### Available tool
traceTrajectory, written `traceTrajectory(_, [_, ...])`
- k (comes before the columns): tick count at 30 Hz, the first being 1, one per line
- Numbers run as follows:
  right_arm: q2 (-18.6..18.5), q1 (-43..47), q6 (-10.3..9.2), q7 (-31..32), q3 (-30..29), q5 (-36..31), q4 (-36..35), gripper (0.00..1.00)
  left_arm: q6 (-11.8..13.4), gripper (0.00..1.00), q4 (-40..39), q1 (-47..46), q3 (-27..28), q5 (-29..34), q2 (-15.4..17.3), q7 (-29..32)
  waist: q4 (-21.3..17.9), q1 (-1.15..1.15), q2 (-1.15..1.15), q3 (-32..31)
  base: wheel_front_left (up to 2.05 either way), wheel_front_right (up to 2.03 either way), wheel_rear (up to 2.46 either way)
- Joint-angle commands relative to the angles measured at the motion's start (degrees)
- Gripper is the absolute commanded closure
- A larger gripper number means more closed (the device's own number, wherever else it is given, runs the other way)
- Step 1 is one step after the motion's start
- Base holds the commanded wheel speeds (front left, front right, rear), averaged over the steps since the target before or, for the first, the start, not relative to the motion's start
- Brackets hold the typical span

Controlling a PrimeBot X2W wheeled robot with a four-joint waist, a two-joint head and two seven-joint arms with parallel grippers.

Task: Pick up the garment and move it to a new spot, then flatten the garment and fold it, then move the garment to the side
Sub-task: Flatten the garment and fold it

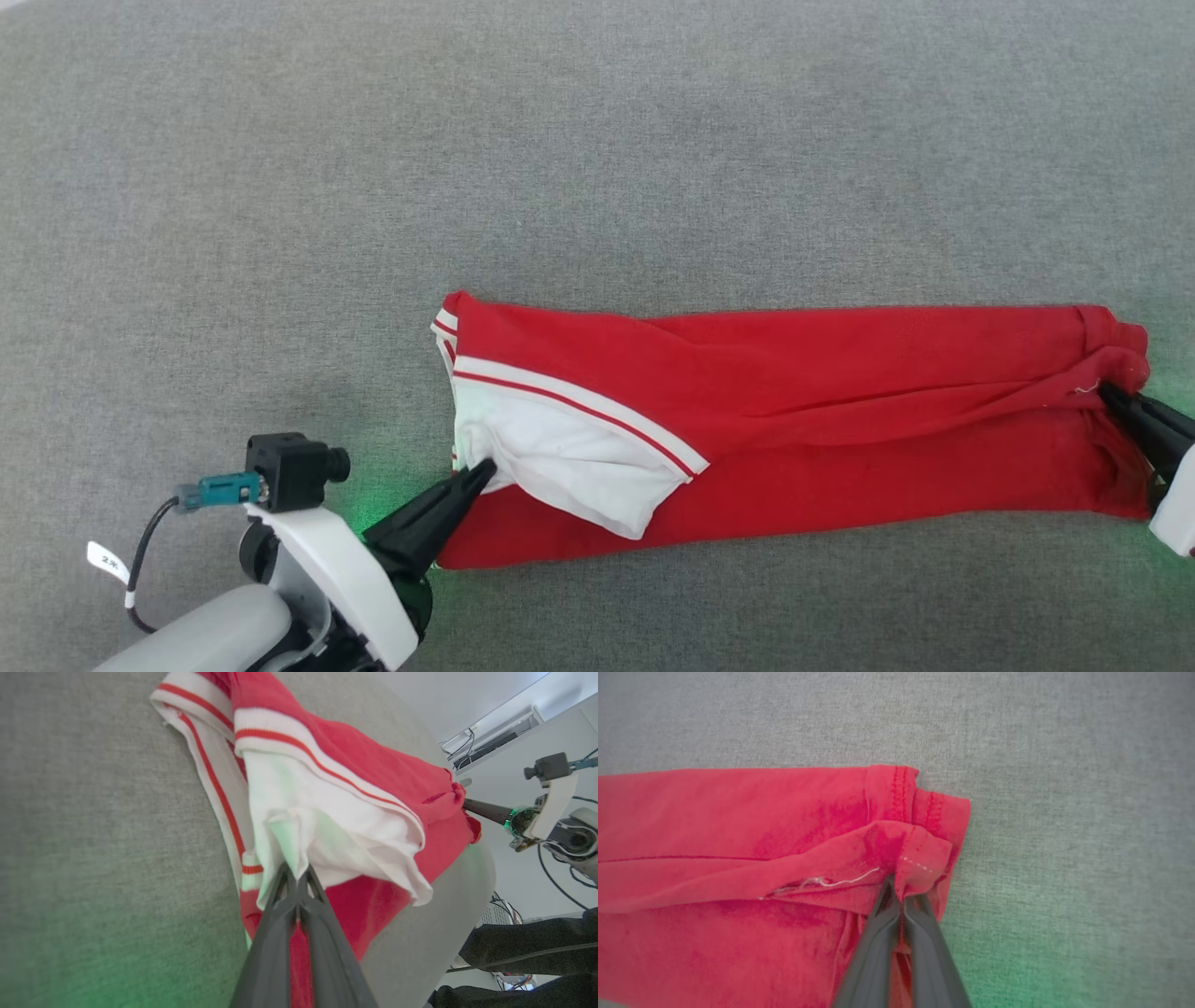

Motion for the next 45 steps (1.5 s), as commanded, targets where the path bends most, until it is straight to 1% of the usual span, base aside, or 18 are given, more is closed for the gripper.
traceTrajectory(1, [1.17,-0.29,0.0,-0.26,0.19,-0.6,0.7,1.0,0.13,0.95,0.77,0.8,0.93,1.13,-0.89,-0.34,-0.05,0.0,0.0,0.02,0.0,0.0,0.0])
traceTrajectory(2, [1.34,-0.39,0.0,-0.34,0.0,-0.93,0.82,0.86,0.13,0.82,1.18,1.03,1.75,1.67,-1.32,-0.34,-0.06,0.0,0.0,-0.02,0.0,0.0,0.0])
traceTrajectory(3, [1.36,-0.39,0.0,-0.39,-0.14,-1.18,0.78,0.59,0.13,0.69,1.6,1.32,2.47,2.22,-1.64,-0.35,-0.11,0.0,0.0,-0.14,0.0,0.0,0.0])
traceTrajectory(4, [1.36,-0.21,0.0,-0.3,-0.25,-1.42,0.74,0.22,0.13,0.58,2.05,1.57,3.44,2.96,-1.84,-0.35,-0.15,0.0,0.0,-0.49,0.0,0.0,0.0])
traceTrajectory(5, [1.23,0.27,0.0,-0.09,-0.45,-1.37,0.75,0.0,0.13,0.0,2.58,2.0,4.75,4.28,-2.05,-0.36,-0.08,0.0,0.0,-1.07,0.0,0.0,0.0])
traceTrajectory(7, [0.65,1.36,0.0,0.6,-1.12,-0.82,0.22,0.0,0.13,0.0,2.84,3.93,7.9,5.82,-3.21,-0.35,0.19,0.0,0.0,-2.03,0.0,0.0,0.0])
traceTrajectory(8, [-0.28,2.12,0.0,1.4,-2.21,-0.4,-0.57,0.0,0.13,0.0,2.51,6.4,12.05,7.5,-4.43,-0.32,0.68,0.0,0.0,-2.96,0.0,0.0,0.0])
traceTrajectory(9, [-0.7,2.46,0.0,1.89,-2.8,-0.15,-0.83,0.0,0.13,0.0,2.29,7.73,14.04,8.48,-5.07,-0.32,0.99,0.0,0.0,-3.38,0.0,0.0,0.0])
traceTrajectory(14, [-1.14,4.04,0.0,5.01,-5.03,0.89,0.26,0.0,0.3,0.0,3.82,14.17,22.87,12.98,-9.86,-0.33,3.01,0.0,0.0,-5.42,0.0,0.0,0.0])
traceTrajectory(15, [-1.14,4.04,0.0,5.01,-5.03,0.89,0.26,0.0,0.3,0.0,3.82,14.17,22.87,12.98,-9.86,-0.33,3.01,0.0,0.0,-5.42,0.0,0.0,0.0])
traceTrajectory(18, [-0.6,4.55,0.0,6.76,-5.83,2.02,2.06,0.0,0.21,0.0,6.6,16.88,27.21,16.77,-14.4,-0.32,4.75,0.0,0.0,-6.04,0.0,0.0,0.0])
traceTrajectory(22, [-0.04,4.77,0.0,8.51,-6.05,2.73,4.44,0.0,0.05,0.0,9.87,18.79,33.19,21.75,-19.35,-0.33,6.88,0.0,0.0,-6.27,0.0,0.0,0.0])
traceTrajectory(25, [0.6,4.75,0.0,9.4,-6.15,2.92,5.79,0.0,0.06,0.0,10.42,20.03,38.3,27.54,-21.99,-0.32,8.11,0.0,0.0,-6.45,0.0,0.0,0.0])
traceTrajectory(30, [1.74,4.36,0.01,10.6,-5.61,2.91,7.26,0.0,0.05,0.0,8.0,22.85,46.75,41.83,-26.0,-0.32,9.06,0.0,0.0,-6.77,0.0,0.0,0.0])
traceTrajectory(32, [2.08,3.94,0.01,10.76,-5.56,2.92,7.65,0.0,0.04,0.0,6.95,24.19,49.29,47.48,-26.92,-0.33,9.13,0.0,0.0,-6.87,0.0,0.0,0.0])
traceTrajectory(35, [2.48,3.62,0.02,11.48,-5.17,3.06,8.47,0.0,0.11,0.0,5.35,25.43,51.9,53.13,-28.63,-0.33,9.15,0.0,0.0,-6.84,0.0,0.0,0.0])
traceTrajectory(39, [3.25,3.41,0.01,12.69,-4.59,3.1,9.97,0.0,0.11,0.0,3.41,26.11,54.15,58.77,-29.86,-0.33,9.12,0.0,0.0,-6.58,0.0,0.0,0.0])
traceTrajectory(45, [6.06,1.79,0.01,15.2,-2.64,1.84,13.0,0.0,0.1,0.0,0.66,26.78,57.17,63.85,-32.6,-0.34,8.84,0.0,0.0,-6.03,0.0,0.0,0.0])
